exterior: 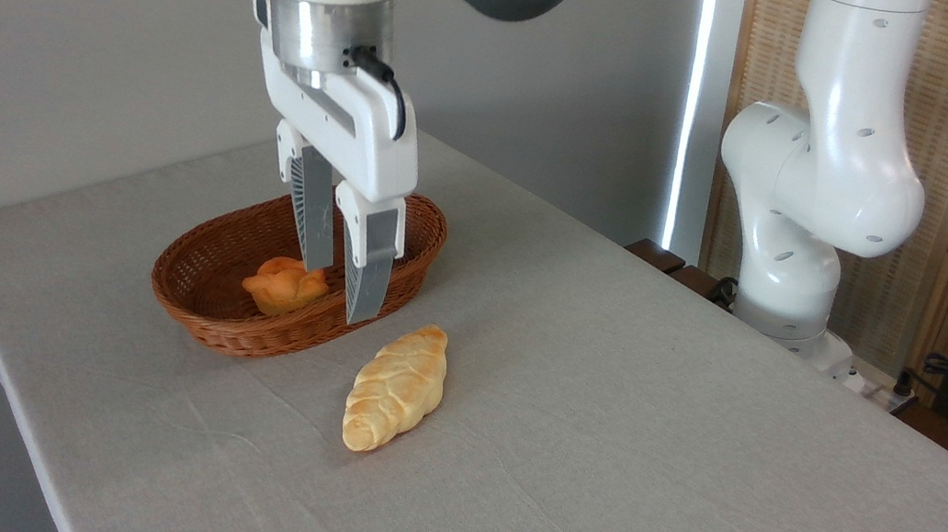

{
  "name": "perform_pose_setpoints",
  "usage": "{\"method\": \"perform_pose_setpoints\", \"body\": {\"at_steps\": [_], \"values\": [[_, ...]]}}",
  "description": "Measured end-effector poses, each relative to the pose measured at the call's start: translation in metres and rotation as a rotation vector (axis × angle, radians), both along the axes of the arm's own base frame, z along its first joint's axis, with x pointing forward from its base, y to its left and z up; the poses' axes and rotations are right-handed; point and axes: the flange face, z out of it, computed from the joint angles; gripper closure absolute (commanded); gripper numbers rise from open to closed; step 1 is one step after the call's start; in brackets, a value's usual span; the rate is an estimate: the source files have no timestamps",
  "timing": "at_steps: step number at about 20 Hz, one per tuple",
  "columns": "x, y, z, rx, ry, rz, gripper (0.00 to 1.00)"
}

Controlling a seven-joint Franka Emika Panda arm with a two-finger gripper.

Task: Put bread into the basket
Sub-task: 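Move the gripper from the basket over the braided bread loaf and lower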

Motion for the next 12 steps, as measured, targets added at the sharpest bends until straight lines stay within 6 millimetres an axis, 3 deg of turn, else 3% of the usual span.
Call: {"method": "perform_pose_setpoints", "body": {"at_steps": [6,12], "values": [[-0.002,0.001,-0.019,0.017,0.082,-0.001,0.0],[-0.003,0.002,-0.022,0.019,0.096,0.0,0.0]]}}
